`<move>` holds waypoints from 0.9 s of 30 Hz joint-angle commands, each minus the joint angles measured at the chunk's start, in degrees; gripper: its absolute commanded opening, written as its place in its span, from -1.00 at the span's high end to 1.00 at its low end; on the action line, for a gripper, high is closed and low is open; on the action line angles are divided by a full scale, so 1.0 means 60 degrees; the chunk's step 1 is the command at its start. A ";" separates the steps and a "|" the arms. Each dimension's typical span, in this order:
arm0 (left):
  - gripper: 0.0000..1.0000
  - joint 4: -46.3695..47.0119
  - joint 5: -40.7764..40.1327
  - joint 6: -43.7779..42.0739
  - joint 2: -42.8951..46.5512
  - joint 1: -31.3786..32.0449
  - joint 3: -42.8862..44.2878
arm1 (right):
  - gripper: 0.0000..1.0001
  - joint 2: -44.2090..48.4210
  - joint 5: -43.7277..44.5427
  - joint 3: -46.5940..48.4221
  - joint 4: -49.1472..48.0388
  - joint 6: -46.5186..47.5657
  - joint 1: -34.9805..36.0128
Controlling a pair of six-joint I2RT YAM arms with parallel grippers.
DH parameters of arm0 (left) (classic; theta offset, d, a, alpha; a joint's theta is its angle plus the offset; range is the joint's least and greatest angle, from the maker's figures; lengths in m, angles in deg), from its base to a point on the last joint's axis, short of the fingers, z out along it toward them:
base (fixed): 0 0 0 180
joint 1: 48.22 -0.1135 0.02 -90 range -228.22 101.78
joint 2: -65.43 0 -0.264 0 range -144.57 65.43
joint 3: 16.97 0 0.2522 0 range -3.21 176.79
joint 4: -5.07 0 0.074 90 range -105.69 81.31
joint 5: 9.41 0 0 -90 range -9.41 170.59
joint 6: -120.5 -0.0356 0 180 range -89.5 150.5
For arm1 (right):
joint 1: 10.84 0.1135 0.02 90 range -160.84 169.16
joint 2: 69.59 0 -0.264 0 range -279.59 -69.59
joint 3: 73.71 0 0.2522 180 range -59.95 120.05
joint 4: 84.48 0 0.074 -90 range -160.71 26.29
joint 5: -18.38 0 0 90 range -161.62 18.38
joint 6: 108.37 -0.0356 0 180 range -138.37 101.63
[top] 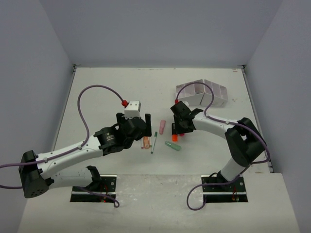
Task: Sort the stationery into containers
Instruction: Pick up the pen from the center of the board.
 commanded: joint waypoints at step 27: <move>-1.00 0.6761 0.4681 -0.1192 -0.0044 -0.0660 0.0029 | 1.00 0.8020 -0.1766 -0.3391 -0.4256 0.1074 0.0716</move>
